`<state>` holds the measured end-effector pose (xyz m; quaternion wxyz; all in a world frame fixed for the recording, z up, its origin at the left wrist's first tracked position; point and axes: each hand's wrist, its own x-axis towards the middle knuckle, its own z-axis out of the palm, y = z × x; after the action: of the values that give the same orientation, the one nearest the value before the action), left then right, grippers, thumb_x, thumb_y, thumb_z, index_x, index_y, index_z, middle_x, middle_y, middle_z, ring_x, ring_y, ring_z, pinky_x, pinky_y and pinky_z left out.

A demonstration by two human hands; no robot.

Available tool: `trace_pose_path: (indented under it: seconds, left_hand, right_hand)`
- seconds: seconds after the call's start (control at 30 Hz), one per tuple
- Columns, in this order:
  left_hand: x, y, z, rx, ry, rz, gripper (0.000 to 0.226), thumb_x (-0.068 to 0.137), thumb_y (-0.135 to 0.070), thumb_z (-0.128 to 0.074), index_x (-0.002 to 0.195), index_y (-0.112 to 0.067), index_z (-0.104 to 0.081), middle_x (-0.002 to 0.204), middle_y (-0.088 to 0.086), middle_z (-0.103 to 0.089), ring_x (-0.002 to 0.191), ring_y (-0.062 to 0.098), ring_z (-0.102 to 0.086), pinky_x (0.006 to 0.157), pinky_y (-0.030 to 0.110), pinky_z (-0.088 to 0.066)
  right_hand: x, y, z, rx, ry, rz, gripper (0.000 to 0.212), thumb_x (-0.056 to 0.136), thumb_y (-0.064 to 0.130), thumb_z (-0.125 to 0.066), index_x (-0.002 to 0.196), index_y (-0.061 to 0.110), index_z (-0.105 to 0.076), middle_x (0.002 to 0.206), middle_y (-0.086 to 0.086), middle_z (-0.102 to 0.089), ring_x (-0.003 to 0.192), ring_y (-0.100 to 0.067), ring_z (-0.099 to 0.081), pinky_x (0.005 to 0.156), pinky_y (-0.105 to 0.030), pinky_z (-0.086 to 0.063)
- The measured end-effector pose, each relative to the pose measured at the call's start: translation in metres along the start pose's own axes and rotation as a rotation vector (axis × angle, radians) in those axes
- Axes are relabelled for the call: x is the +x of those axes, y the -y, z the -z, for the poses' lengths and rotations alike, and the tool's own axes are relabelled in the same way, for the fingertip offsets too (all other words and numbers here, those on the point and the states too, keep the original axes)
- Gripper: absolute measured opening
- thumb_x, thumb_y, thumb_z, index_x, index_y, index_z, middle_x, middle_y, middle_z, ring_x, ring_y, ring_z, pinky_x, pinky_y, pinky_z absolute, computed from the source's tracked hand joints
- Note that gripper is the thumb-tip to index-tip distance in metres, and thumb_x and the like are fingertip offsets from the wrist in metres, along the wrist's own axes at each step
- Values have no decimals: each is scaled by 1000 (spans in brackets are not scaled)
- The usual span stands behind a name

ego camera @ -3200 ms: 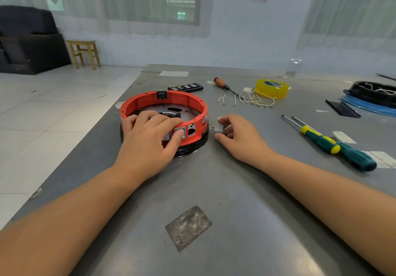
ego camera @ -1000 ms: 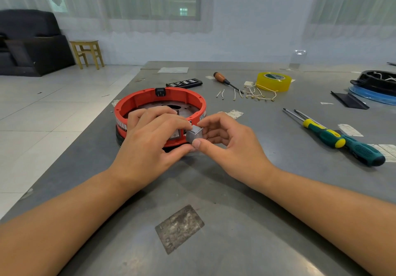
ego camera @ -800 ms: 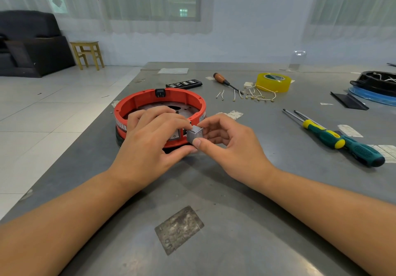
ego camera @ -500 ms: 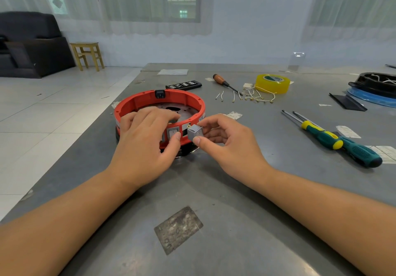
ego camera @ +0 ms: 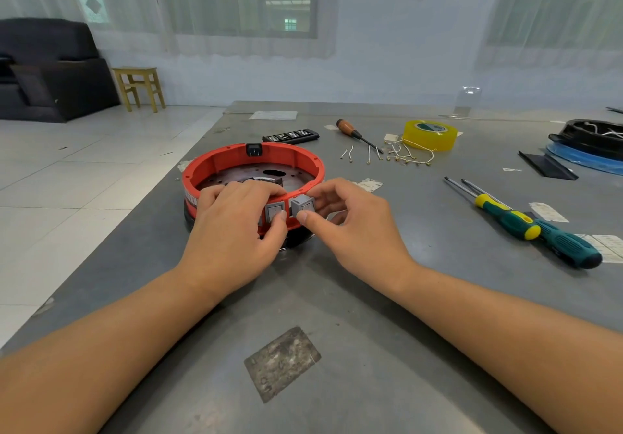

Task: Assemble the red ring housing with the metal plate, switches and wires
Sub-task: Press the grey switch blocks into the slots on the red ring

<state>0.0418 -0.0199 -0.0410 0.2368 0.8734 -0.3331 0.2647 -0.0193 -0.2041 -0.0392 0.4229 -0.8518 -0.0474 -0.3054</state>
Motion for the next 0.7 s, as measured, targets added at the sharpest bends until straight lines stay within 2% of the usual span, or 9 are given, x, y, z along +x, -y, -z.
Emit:
trace_pose_path:
  seconds: [0.33,0.47,0.57,0.7]
  left_hand:
    - [2,0,-5,-68,-72,11,43,97,-53,-43,116,-25,-69,107,-13,-68,105,12,-58,98,33,-27]
    - [3,1,-6,-89,-82,26,40,95,-56,-45,112,-27,-68,103,-14,-66,100,10,-56,97,33,-27]
    - [3,3,-5,-113,-87,31,38,94,-57,-45,107,-29,-67,98,-17,-65,95,9,-56,97,33,-27]
    - [2,8,-2,-184,-90,-1,30,91,-57,-49,101,-33,-65,92,-24,-62,91,5,-55,97,34,-29]
  right_hand:
    - [3,2,-8,4,-4,-25,22,86,34,-80,103,28,-68,89,17,-69,86,2,-65,70,-8,-47]
    - [6,-4,-6,-120,-13,10,37,83,46,-79,113,34,-59,107,20,-56,90,-1,-61,75,-11,-48]
    - [9,-7,-2,-208,30,78,50,81,57,-75,122,37,-55,119,24,-48,95,5,-56,78,-9,-44]
    - [8,-9,2,-184,117,141,49,80,62,-71,119,34,-61,122,23,-51,93,-3,-57,82,-27,-53]
